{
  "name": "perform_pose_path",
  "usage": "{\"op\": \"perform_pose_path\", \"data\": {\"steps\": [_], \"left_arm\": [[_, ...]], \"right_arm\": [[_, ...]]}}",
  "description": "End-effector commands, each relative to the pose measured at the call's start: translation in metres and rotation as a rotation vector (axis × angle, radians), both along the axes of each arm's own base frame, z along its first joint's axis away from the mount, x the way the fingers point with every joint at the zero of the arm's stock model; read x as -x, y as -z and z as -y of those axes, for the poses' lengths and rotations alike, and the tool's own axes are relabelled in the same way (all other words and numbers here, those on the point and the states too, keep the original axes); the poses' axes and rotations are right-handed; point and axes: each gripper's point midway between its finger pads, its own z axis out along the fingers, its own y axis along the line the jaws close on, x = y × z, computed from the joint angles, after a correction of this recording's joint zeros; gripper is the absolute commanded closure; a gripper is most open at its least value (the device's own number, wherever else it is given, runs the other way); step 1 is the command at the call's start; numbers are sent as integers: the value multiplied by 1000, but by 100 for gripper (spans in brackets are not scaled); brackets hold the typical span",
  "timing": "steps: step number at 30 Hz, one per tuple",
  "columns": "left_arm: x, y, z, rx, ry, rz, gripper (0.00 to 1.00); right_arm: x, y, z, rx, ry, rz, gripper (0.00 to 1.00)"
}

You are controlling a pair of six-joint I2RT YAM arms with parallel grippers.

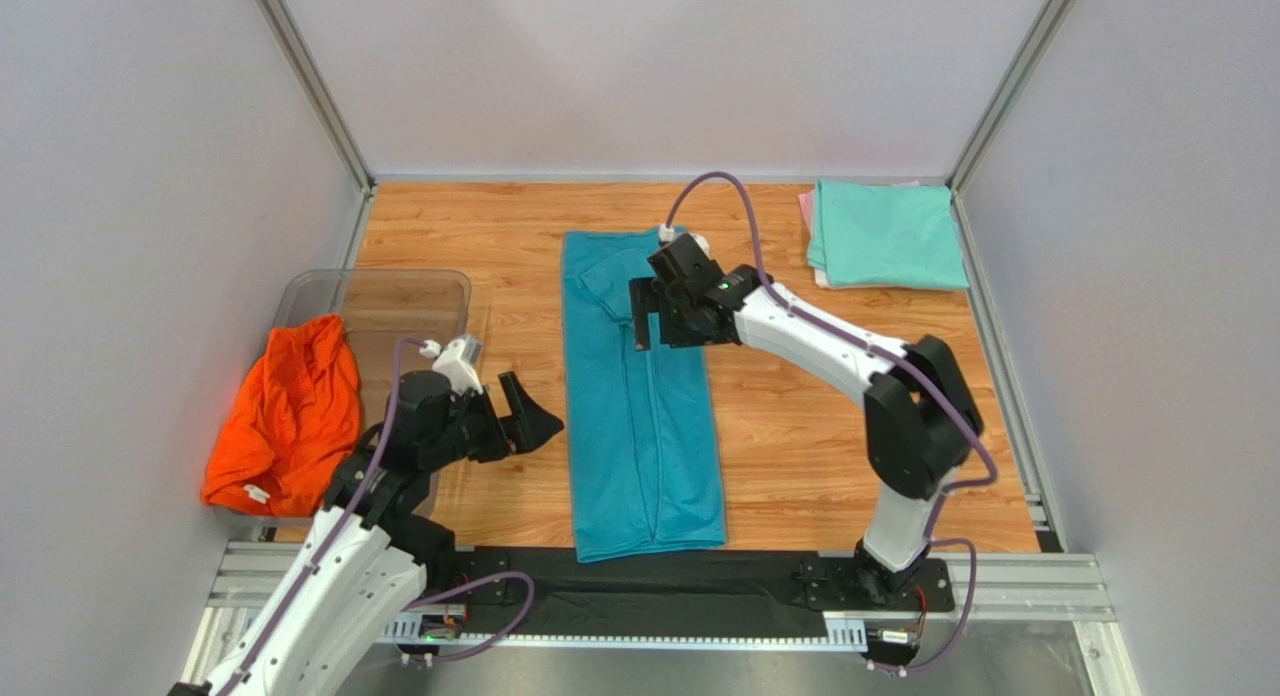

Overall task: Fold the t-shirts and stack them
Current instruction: Fold the tshirt

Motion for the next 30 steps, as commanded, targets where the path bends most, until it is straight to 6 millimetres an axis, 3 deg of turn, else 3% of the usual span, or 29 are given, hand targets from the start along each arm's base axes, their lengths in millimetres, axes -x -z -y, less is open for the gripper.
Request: {"op": "perform_pose_path", "data": {"steps": [1,2,3,4,6,7,8,10,11,18,30], "left_arm": [[8,6,-1,15,3,-9,0],[8,6,1,21,16,14,0],[8,5,1,25,18,30,0],[8,0,0,36,16,59,0],[7,-4,0,42,13,84,0],[7,-5,-1,42,10,95,0],[6,-4,-2,36,2,92,0],[6,-1,-1,34,9,79,0],[6,-1,1,37,20,80,0],[2,8,2,12,25,38,0],[8,26,17,46,99,-66,0]], "right_arm": [[-39,9,-16,75,-51,55,0],[-46,13,-18,90,-53,54,0],[-59,0,-25,83,-49,72,0],[-64,25,-25,124,-53,34,0],[-75,34,-27,148,-51,27,0],[-84,29,-33,141,-56,46,0],[-85,50,-30,170,-57,5,0],[-91,57,-32,176,-63,-5,0],[-92,71,-28,209,-62,-20,0],[-95,100,4,327,-13,-58,0],[-124,108,24,314,-11,-71,0]]}}
